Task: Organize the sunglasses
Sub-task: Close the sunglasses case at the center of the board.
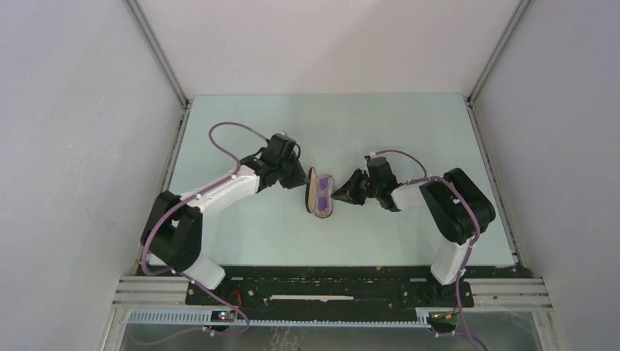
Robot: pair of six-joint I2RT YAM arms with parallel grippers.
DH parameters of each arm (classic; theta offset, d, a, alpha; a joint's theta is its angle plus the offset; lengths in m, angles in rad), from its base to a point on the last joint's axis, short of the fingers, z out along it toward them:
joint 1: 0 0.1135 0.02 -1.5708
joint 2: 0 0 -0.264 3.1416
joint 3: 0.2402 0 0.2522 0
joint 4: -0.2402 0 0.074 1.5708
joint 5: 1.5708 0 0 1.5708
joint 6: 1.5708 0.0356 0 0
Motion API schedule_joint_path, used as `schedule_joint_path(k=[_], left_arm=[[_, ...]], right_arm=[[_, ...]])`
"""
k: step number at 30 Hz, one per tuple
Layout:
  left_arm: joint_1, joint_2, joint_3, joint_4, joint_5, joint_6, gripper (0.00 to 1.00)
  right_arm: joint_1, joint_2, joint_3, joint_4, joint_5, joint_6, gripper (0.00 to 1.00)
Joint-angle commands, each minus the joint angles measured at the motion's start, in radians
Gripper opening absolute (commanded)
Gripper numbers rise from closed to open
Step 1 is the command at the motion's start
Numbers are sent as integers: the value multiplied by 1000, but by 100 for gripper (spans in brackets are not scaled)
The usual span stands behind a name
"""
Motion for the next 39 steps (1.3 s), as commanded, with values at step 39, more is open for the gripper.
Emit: schedule_joint_path(k=[39], left_arm=[[24, 29, -70, 91, 72, 69, 17]], right_arm=[[7, -34, -1, 13, 7, -10, 15]])
